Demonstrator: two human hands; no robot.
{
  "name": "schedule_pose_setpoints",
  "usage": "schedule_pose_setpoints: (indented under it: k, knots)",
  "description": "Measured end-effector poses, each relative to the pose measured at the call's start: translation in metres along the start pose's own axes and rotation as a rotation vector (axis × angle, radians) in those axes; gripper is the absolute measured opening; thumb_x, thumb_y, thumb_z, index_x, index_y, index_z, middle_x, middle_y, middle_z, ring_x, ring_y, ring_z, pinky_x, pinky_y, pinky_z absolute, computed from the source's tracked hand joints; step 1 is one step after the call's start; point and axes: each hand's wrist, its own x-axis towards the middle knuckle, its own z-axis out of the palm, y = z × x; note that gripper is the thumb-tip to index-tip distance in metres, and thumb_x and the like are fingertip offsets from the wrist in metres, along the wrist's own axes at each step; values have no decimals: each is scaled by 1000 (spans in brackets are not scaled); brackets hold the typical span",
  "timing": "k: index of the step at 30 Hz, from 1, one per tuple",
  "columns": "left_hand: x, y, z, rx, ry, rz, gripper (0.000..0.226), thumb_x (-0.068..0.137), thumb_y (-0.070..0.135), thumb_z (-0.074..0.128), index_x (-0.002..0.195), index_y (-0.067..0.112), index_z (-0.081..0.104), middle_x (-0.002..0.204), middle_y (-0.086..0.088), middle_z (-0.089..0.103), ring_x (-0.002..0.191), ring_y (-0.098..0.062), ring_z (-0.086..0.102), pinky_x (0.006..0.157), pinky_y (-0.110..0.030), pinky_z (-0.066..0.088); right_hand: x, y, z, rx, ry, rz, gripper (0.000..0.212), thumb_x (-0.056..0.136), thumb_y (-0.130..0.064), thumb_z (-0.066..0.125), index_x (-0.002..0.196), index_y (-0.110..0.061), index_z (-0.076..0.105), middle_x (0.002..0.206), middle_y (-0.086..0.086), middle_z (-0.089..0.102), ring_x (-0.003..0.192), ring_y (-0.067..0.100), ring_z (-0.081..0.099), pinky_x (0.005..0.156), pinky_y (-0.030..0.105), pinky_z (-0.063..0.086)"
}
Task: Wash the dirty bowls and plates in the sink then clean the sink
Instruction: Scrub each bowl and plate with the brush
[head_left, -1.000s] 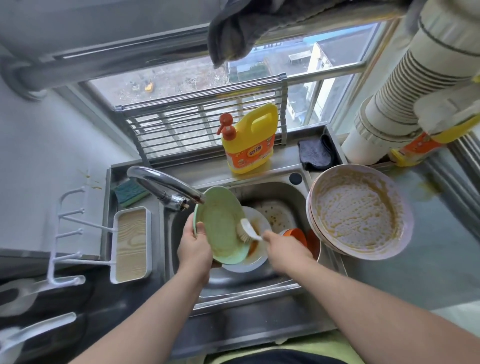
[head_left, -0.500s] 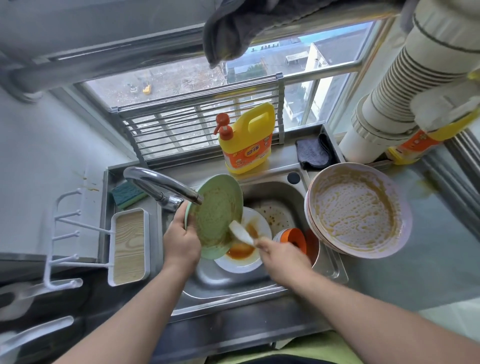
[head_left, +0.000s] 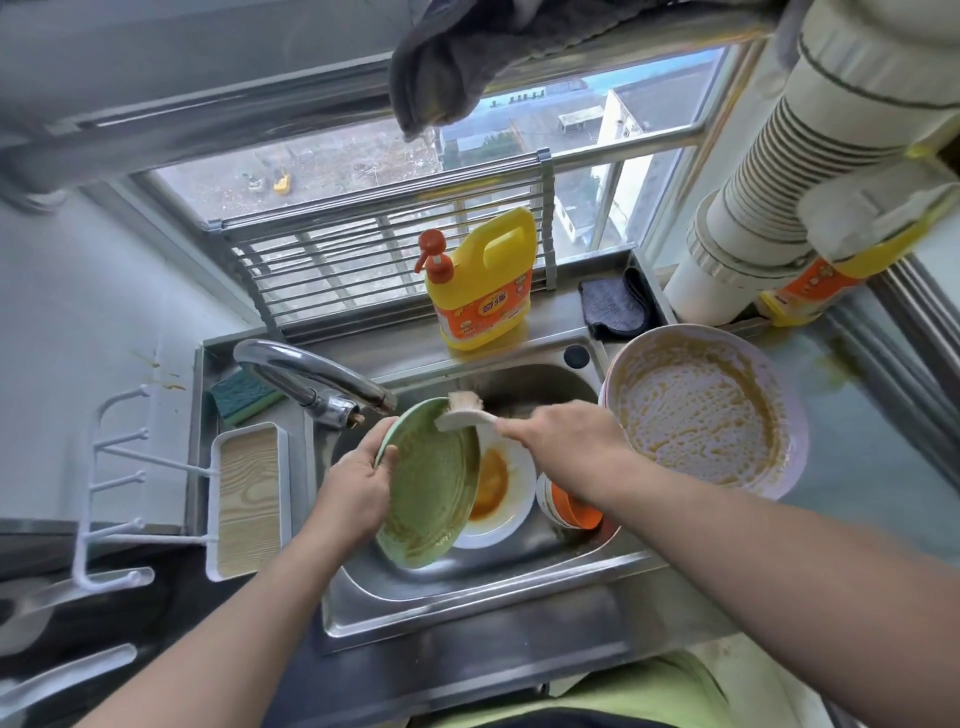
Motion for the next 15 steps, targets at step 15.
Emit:
schedule_pose_setpoints:
  k: [15]
  knots:
    - [18, -24, 5, -354, 181, -75, 69, 92, 79, 43, 153, 46, 43, 151, 12, 55, 140, -18, 53, 119, -48, 42, -45, -67, 88, 526, -201, 153, 36, 109, -39, 35, 143, -53, 37, 115, 15, 70, 103, 40, 67, 77, 42, 51]
